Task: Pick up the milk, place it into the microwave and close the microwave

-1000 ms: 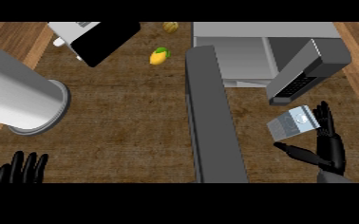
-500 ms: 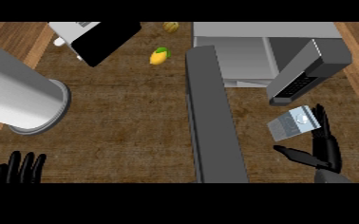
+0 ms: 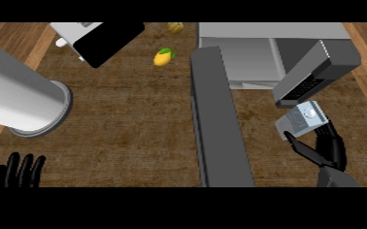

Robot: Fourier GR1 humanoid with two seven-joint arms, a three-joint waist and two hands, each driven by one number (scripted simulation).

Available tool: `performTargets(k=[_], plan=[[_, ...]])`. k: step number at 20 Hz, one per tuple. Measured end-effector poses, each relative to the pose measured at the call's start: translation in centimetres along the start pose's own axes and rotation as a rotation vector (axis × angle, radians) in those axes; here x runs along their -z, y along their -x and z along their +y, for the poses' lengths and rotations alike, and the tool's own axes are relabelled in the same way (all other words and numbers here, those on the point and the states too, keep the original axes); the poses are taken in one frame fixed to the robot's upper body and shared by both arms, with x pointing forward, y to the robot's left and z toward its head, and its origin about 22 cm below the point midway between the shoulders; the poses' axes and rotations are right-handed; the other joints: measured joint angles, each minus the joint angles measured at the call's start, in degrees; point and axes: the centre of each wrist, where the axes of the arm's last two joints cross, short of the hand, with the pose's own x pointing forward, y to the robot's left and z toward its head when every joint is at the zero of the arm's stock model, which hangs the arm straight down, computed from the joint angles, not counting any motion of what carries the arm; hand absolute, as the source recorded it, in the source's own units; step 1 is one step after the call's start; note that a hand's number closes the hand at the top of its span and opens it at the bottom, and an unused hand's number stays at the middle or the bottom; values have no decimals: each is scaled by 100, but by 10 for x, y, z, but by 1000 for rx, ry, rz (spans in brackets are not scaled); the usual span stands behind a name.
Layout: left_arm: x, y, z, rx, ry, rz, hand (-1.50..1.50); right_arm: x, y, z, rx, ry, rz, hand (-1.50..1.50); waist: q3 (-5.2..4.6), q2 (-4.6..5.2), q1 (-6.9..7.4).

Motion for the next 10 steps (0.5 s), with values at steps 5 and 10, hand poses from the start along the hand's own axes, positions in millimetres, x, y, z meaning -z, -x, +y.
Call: performTargets(k=[5, 10], plan=[[-1, 3, 0, 3, -1, -4, -150, 2, 1, 11, 68, 7, -13, 150, -1, -4, -10], [-2, 1, 0, 13, -7, -1, -150, 4, 0, 18, 127, -14, -10, 150, -4, -14, -30]])
